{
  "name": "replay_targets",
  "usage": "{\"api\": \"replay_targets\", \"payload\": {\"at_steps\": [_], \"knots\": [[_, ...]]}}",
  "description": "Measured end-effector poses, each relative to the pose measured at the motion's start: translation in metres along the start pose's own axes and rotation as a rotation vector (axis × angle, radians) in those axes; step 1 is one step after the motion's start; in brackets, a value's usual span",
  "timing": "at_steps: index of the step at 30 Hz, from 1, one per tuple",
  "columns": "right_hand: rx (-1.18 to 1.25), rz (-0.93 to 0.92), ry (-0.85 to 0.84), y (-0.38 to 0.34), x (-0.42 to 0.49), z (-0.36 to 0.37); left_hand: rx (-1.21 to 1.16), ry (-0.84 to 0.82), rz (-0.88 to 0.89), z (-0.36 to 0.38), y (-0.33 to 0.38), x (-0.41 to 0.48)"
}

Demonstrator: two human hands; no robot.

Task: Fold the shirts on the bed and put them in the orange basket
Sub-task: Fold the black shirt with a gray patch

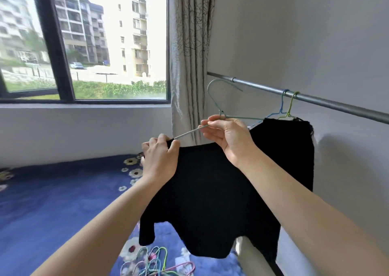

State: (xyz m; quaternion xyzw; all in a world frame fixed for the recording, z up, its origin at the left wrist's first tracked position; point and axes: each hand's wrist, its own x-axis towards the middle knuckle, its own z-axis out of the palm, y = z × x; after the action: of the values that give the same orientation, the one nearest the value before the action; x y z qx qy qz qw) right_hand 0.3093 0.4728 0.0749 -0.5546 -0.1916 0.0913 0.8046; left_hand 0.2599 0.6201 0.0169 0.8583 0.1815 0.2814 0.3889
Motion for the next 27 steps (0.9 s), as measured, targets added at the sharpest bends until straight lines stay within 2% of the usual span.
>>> {"api": "replay_targets", "payload": {"at_steps": [6, 10, 14, 19, 22, 27], "knots": [[-0.037, -0.113, -0.031, 0.027, -0.047, 0.131, 0.131, 0.077, 0.155, -0.123, -0.078, -0.008], [-0.091, -0.194, -0.012, 0.049, -0.074, 0.231, 0.209, 0.053, 0.100, -0.228, -0.136, -0.007], [-0.020, -0.196, 0.020, 0.064, -0.085, 0.304, 0.294, 0.067, 0.027, -0.310, -0.195, 0.006], [0.391, -0.065, 0.019, 0.064, -0.082, 0.364, 0.035, 0.087, -0.090, -0.386, -0.243, 0.021], [0.521, 0.029, -0.020, 0.073, -0.078, 0.392, -0.157, 0.106, -0.074, -0.409, -0.239, 0.025], [0.687, 0.166, -0.025, 0.081, -0.068, 0.427, -0.193, 0.293, 0.020, -0.440, -0.227, 0.034]]}}
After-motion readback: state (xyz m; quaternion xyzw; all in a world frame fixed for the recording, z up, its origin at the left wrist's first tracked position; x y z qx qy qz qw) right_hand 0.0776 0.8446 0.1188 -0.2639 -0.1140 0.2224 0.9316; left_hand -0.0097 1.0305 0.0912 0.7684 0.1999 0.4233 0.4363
